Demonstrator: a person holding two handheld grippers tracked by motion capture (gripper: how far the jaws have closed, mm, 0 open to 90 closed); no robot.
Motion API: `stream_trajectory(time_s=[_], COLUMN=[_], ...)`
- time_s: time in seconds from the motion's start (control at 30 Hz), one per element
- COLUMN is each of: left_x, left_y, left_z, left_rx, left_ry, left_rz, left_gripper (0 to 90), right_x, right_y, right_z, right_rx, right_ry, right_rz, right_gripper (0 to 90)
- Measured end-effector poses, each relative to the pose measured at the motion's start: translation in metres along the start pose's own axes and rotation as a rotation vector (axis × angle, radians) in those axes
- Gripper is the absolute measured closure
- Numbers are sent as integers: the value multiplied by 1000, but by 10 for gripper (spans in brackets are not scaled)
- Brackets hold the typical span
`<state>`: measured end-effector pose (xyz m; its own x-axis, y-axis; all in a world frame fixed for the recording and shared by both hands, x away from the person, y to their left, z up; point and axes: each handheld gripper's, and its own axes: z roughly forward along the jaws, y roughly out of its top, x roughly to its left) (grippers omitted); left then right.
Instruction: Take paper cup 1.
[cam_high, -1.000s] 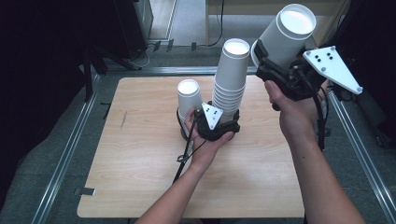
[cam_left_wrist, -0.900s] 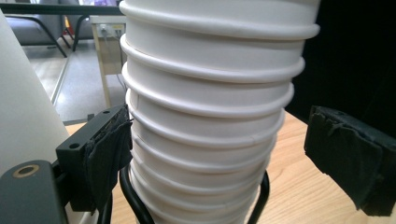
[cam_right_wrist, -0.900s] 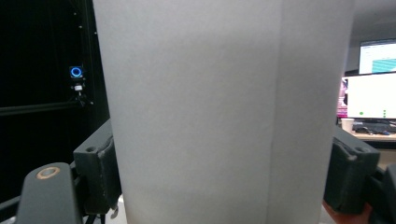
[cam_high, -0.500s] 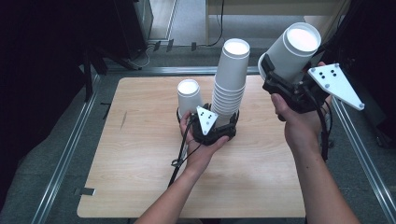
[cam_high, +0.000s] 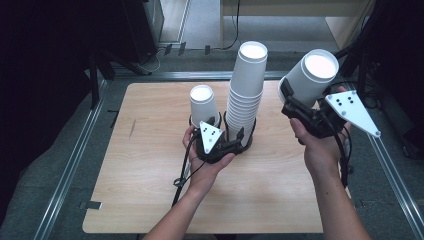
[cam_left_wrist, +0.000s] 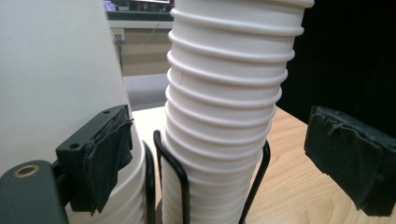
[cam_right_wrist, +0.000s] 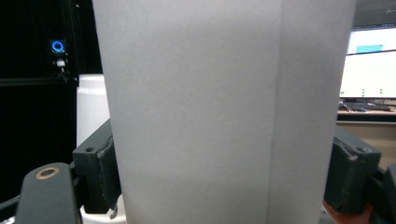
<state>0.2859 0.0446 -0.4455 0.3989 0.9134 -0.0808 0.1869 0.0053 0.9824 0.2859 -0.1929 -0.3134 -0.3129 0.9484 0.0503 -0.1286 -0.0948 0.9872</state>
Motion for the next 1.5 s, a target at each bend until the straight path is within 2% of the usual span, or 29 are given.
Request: stream_trajectory(time_s=[0.27,0.33,0.53,0.83,1.03,1.23,1.5], left_x=[10,14,23,34,39,41,40], left_y=[-9,-11,-18,-34,-35,-35,-34], left_z=[-18,-21,-32,-45,-53,-56,-60], left_rx=[10,12,17,43,42,43,48], left_ry=[6,13,27,40,43,32,-5], left_rz=[-10,-16,-26,-47,-44,-39,-24], left_gripper=[80,80,81,80,80,80,80], right_x=[-4,-4,-2,3,8,15,21], right_y=[-24,-33,-49,-77,-90,-103,-117], right_z=[-8,-10,-16,-28,-36,-39,-43], right_rx=[32,45,64,102,127,167,202], right_ry=[-17,-23,-34,-35,-37,-20,-3], right_rz=[1,-15,-16,-60,-111,-167,-186], right_gripper=[166,166,165,164,164,164,164])
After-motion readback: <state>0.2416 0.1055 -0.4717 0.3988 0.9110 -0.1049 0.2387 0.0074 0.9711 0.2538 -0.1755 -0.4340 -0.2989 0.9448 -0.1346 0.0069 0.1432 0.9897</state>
